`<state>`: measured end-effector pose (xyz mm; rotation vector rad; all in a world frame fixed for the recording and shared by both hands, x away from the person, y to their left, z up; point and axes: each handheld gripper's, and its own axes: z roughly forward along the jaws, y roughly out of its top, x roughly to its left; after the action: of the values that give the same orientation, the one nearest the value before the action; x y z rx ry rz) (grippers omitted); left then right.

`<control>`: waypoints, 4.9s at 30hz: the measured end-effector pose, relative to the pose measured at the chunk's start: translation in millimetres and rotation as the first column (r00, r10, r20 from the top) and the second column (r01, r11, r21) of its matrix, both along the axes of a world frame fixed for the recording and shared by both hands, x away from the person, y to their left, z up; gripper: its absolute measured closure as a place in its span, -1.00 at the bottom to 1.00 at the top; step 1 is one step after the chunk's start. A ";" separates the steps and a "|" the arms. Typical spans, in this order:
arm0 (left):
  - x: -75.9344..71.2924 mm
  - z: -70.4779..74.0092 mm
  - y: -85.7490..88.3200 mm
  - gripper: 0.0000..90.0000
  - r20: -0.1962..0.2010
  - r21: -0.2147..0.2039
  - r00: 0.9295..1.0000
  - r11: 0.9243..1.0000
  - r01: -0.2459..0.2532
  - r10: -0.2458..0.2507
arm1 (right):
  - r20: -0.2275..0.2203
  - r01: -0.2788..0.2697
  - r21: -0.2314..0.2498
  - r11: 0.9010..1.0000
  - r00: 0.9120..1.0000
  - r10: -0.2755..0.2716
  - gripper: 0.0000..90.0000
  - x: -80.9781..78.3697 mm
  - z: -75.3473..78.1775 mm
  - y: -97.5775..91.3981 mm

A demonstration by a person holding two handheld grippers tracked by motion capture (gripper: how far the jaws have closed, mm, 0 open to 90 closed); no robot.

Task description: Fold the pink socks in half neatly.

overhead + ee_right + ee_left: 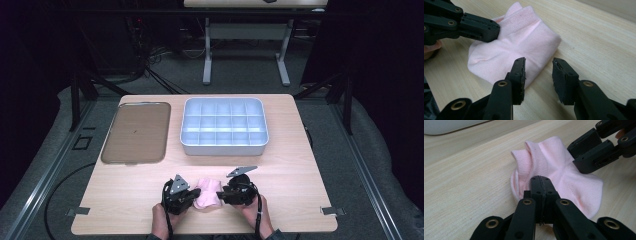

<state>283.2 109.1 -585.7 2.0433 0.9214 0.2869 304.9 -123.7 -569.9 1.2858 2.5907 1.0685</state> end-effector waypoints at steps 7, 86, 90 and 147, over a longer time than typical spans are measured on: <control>-1.0 -0.6 0.0 1.00 0.002 -0.006 1.000 1.000 -0.004 0.004 | 0.022 -0.004 -0.036 0.999 1.000 0.005 0.41 -1.3 -0.3 5.9; -3.0 1.8 -12.2 1.00 0.018 0.061 1.000 0.998 0.001 -0.002 | 0.045 -0.051 0.033 0.998 0.998 0.050 0.89 -9.1 27.2 -0.6; -2.9 1.9 -13.6 1.00 0.010 0.057 1.000 0.998 -0.002 0.002 | 0.048 -0.059 0.042 0.997 0.997 0.057 0.89 -9.2 29.8 1.9; -2.1 2.2 -14.1 0.99 0.012 0.060 1.000 0.998 0.003 -0.003 | -0.043 0.052 -0.028 0.998 0.998 -0.053 0.66 12.3 2.2 9.6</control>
<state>281.1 94.9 -583.5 2.0954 0.9125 0.3280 317.2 -114.1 -567.7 1.3778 2.5777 1.0043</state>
